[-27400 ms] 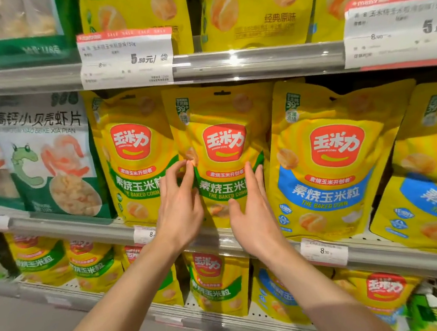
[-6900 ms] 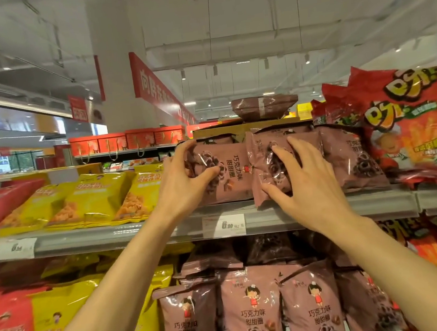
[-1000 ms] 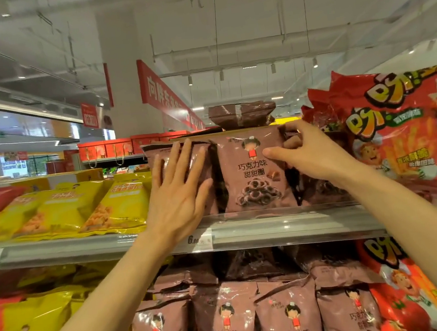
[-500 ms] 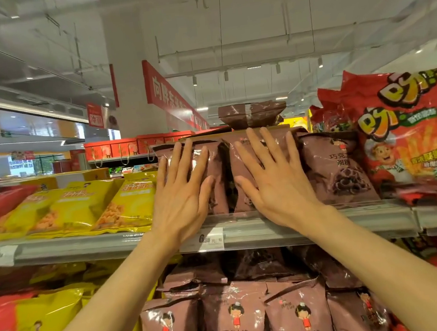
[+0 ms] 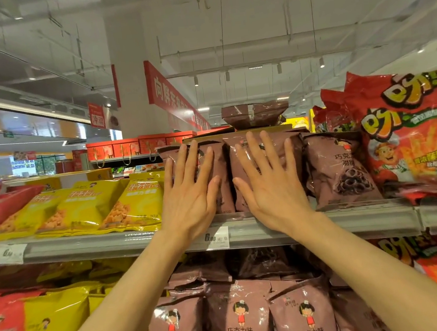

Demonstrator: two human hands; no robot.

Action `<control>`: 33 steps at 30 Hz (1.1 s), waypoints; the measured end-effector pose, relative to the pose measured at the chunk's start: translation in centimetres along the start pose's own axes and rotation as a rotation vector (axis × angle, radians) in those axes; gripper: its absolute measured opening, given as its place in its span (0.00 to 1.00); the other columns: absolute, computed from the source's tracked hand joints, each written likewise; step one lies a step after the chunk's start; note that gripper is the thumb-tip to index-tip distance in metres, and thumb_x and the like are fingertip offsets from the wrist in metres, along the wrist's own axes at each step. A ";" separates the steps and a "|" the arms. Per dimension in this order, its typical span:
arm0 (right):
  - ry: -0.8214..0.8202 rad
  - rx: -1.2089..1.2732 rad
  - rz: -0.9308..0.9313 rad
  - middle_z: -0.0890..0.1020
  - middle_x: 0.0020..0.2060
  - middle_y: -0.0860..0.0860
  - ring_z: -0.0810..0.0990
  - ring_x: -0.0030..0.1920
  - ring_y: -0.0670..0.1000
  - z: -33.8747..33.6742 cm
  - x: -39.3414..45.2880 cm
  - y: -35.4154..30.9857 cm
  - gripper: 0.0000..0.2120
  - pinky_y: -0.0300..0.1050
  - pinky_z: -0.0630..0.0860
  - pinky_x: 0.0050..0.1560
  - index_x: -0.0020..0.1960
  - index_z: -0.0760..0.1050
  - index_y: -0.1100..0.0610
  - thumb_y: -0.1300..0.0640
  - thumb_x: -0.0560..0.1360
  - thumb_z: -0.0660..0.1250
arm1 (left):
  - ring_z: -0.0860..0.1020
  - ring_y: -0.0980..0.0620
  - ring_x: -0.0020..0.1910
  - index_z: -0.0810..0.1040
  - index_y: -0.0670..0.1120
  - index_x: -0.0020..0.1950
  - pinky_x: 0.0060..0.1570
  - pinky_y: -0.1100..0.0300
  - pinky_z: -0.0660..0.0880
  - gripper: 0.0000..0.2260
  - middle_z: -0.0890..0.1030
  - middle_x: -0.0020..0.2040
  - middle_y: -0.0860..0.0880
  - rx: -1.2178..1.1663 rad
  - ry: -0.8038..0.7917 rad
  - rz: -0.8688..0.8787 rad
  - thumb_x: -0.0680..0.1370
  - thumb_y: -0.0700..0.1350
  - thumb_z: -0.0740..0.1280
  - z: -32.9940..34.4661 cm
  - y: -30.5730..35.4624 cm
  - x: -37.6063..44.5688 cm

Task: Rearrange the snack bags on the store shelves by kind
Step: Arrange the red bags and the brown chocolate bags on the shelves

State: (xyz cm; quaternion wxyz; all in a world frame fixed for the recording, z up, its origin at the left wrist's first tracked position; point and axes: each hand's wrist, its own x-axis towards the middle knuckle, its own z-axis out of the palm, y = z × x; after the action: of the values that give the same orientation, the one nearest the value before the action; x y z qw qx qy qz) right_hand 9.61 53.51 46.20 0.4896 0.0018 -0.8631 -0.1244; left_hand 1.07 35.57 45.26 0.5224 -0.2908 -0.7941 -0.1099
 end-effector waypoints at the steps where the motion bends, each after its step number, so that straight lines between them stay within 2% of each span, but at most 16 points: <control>1: -0.002 0.047 -0.007 0.44 0.83 0.54 0.38 0.82 0.56 -0.3 -0.1 0.2 0.32 0.67 0.38 0.78 0.83 0.47 0.53 0.40 0.84 0.42 | 0.43 0.48 0.85 0.50 0.53 0.85 0.82 0.43 0.43 0.27 0.48 0.86 0.47 -0.014 -0.012 0.003 0.86 0.59 0.44 -0.3 -0.1 0.0; 3: -0.004 0.158 -0.021 0.39 0.83 0.52 0.34 0.81 0.53 -0.9 -0.4 0.9 0.31 0.64 0.36 0.79 0.83 0.45 0.52 0.41 0.84 0.42 | 0.43 0.49 0.85 0.51 0.54 0.85 0.82 0.43 0.42 0.27 0.48 0.86 0.48 -0.036 -0.033 -0.010 0.86 0.59 0.44 -0.9 -0.1 -0.1; 5: 0.020 0.252 -0.006 0.39 0.82 0.51 0.34 0.81 0.51 -1.6 -0.7 1.5 0.31 0.60 0.37 0.80 0.83 0.44 0.52 0.42 0.84 0.44 | 0.46 0.48 0.85 0.57 0.52 0.84 0.82 0.43 0.43 0.27 0.53 0.85 0.47 -0.058 -0.013 -0.032 0.86 0.59 0.47 -1.7 0.0 0.0; 9: 0.104 0.368 0.118 0.48 0.83 0.52 0.44 0.82 0.51 -3.3 -1.6 3.2 0.29 0.57 0.44 0.81 0.83 0.52 0.53 0.46 0.85 0.51 | 0.62 0.43 0.81 0.69 0.46 0.79 0.79 0.41 0.57 0.25 0.67 0.80 0.43 -0.129 0.087 0.008 0.84 0.53 0.56 -3.4 1.6 0.1; 11: 0.128 0.358 0.188 0.53 0.82 0.54 0.49 0.82 0.53 -4.5 -2.3 4.7 0.28 0.56 0.48 0.81 0.82 0.55 0.55 0.48 0.85 0.56 | 0.66 0.42 0.76 0.71 0.45 0.77 0.75 0.43 0.63 0.24 0.70 0.77 0.42 -0.174 0.112 0.085 0.82 0.51 0.60 -4.0 3.0 0.4; 13: 0.125 0.332 0.266 0.58 0.81 0.55 0.54 0.80 0.56 -5.6 -3.1 6.6 0.28 0.56 0.53 0.80 0.81 0.58 0.55 0.49 0.84 0.58 | 0.67 0.41 0.75 0.70 0.46 0.77 0.74 0.43 0.65 0.24 0.69 0.77 0.42 -0.184 0.099 0.157 0.81 0.51 0.61 -4.4 4.6 1.0; 17: -0.013 0.220 0.386 0.66 0.74 0.60 0.64 0.74 0.61 -6.6 -4.6 10.1 0.27 0.56 0.64 0.73 0.76 0.66 0.60 0.47 0.82 0.61 | 0.63 0.42 0.78 0.68 0.49 0.80 0.78 0.43 0.59 0.25 0.65 0.80 0.42 -0.126 0.038 0.261 0.83 0.54 0.59 -3.6 7.8 2.4; 22: -0.179 0.196 0.465 0.67 0.72 0.62 0.67 0.71 0.63 -5.3 -5.6 10.9 0.36 0.56 0.70 0.67 0.81 0.53 0.58 0.42 0.82 0.60 | 0.49 0.45 0.85 0.54 0.52 0.85 0.82 0.47 0.42 0.29 0.52 0.85 0.44 -0.069 -0.064 0.195 0.85 0.61 0.48 -0.9 9.7 3.2; 26: -0.161 0.243 0.479 0.69 0.72 0.61 0.69 0.70 0.63 -4.4 -5.5 10.9 0.37 0.56 0.72 0.65 0.82 0.48 0.55 0.42 0.82 0.60 | 0.43 0.47 0.84 0.47 0.53 0.85 0.81 0.46 0.37 0.29 0.47 0.86 0.45 -0.012 -0.073 0.183 0.85 0.61 0.44 0.3 10.0 3.1; 30: -0.096 0.172 0.456 0.72 0.68 0.60 0.71 0.67 0.61 -4.3 -5.5 11.1 0.35 0.56 0.72 0.64 0.82 0.53 0.54 0.40 0.81 0.59 | 0.40 0.49 0.84 0.44 0.55 0.85 0.81 0.42 0.35 0.29 0.43 0.86 0.48 -0.003 -0.094 0.148 0.85 0.62 0.42 0.4 10.2 3.1; 33: -0.080 0.213 0.432 0.69 0.68 0.59 0.67 0.68 0.61 -4.0 -5.8 10.9 0.34 0.55 0.68 0.66 0.81 0.56 0.53 0.37 0.81 0.57 | 0.38 0.50 0.84 0.43 0.56 0.85 0.80 0.43 0.34 0.29 0.42 0.86 0.49 -0.025 -0.107 0.132 0.85 0.62 0.41 0.3 10.3 3.0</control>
State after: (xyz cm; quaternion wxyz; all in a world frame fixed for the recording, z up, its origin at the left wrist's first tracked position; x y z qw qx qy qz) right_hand 17.31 63.92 45.63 0.4672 -0.1360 -0.8704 0.0751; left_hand 5.95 45.11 46.50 0.4818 -0.3542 -0.7985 -0.0694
